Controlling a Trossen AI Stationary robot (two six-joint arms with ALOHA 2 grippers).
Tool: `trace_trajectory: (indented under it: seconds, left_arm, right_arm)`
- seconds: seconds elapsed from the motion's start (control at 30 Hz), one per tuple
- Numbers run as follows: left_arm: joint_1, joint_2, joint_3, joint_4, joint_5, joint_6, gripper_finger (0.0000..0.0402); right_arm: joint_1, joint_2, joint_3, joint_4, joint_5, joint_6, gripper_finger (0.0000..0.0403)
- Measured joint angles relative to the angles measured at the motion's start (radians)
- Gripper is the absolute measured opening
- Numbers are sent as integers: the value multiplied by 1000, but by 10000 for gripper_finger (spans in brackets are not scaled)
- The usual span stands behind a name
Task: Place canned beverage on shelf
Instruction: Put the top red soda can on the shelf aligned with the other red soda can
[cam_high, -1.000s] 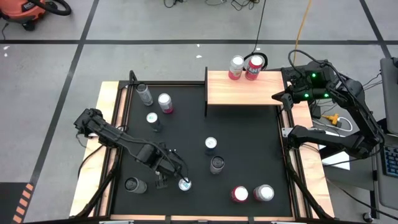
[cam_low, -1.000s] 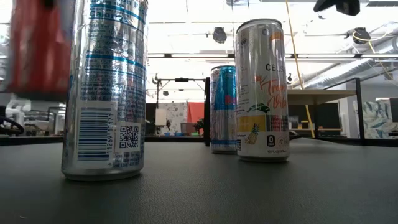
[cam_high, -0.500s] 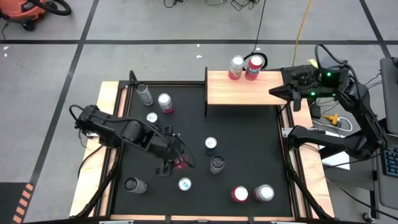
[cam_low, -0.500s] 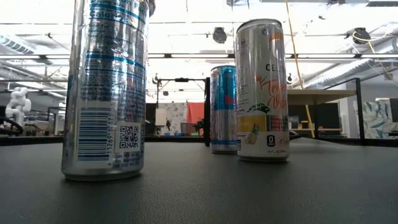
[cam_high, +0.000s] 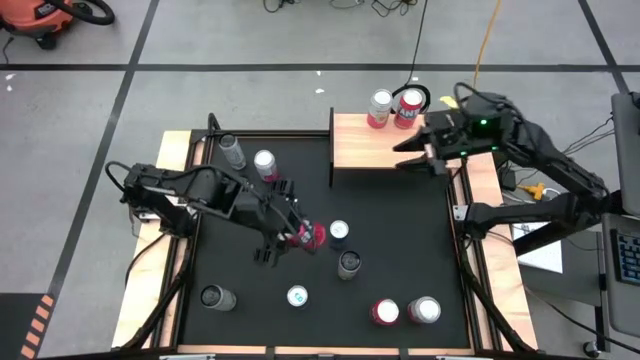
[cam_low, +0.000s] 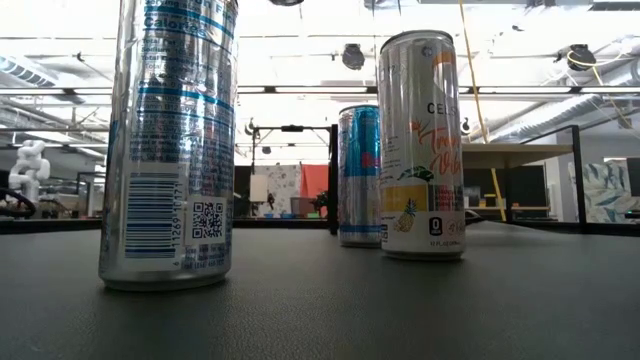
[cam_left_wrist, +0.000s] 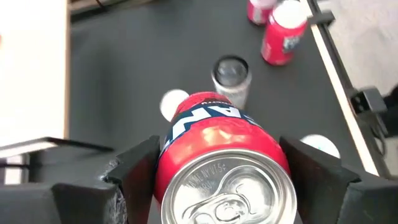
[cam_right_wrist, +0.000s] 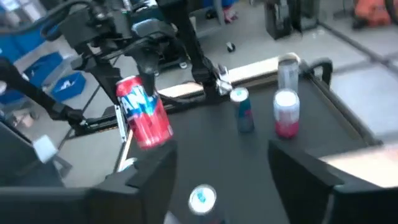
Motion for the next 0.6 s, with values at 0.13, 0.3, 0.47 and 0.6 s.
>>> trace_trajectory:
  seconds: [0.13, 0.3, 0.47, 0.6]
  left_arm:
    - [37, 0, 4, 100, -12, 74, 288]
    - [94, 0, 4, 229, -54, 127, 288]
    - [153, 0, 4, 320, -63, 130, 288]
    - [192, 5, 4, 356, -41, 136, 288]
  right_arm:
    - [89, 60, 0, 75, 73, -55, 289]
    - [172, 113, 0, 113, 105, -52, 327]
    - [235, 153, 0, 132, 132, 6, 339]
    - [270, 183, 0, 145, 197, 24, 340]
